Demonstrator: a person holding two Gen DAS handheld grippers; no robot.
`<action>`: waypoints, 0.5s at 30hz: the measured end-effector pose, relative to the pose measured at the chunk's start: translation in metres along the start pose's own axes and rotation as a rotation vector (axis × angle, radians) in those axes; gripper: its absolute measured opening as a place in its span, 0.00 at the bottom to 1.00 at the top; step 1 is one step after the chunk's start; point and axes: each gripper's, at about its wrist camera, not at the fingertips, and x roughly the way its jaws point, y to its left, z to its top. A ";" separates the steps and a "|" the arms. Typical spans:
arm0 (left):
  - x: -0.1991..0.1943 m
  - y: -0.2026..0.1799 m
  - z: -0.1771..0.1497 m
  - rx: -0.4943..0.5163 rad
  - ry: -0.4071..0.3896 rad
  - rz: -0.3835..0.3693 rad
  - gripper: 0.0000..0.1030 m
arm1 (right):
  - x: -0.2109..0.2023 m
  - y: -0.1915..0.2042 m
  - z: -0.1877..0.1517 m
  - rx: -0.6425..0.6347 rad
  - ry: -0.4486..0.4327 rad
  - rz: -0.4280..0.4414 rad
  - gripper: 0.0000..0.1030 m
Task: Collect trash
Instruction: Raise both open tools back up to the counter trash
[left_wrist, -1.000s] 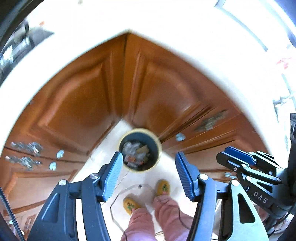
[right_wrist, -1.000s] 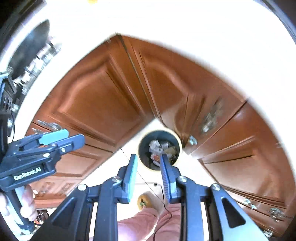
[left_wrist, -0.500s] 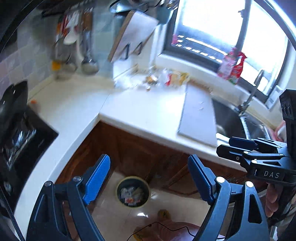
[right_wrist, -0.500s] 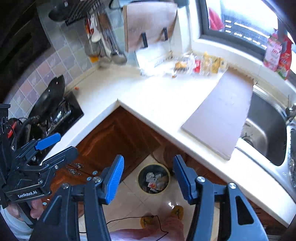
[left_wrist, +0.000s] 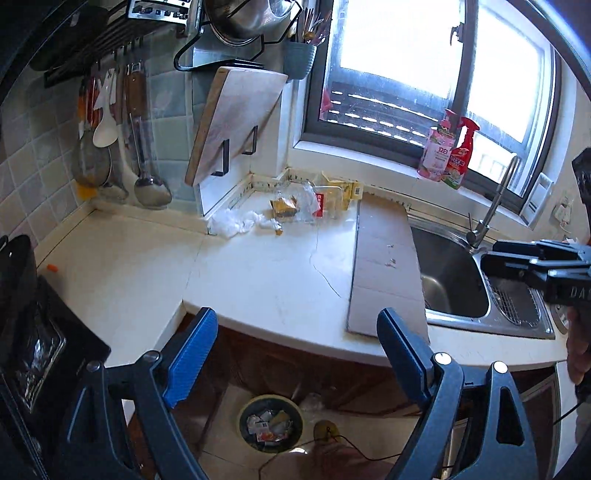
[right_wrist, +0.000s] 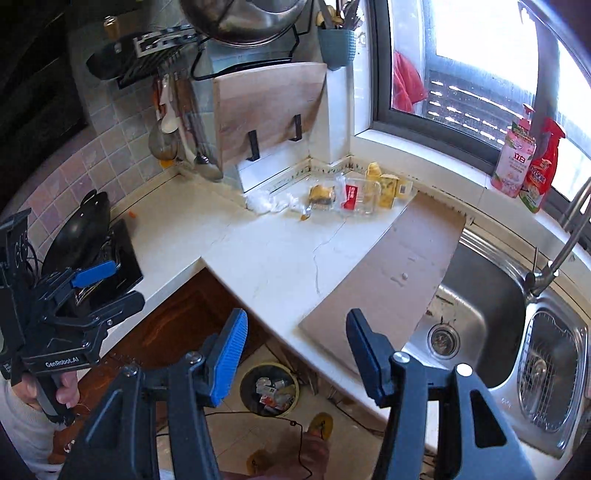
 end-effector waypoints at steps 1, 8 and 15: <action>0.006 0.002 0.006 -0.001 0.002 0.003 0.84 | 0.004 -0.006 0.007 0.008 0.002 0.006 0.54; 0.091 0.037 0.060 -0.043 0.040 0.026 0.84 | 0.065 -0.048 0.079 0.050 0.020 0.086 0.54; 0.206 0.068 0.098 -0.059 0.048 0.117 0.84 | 0.174 -0.069 0.129 0.074 0.094 0.149 0.54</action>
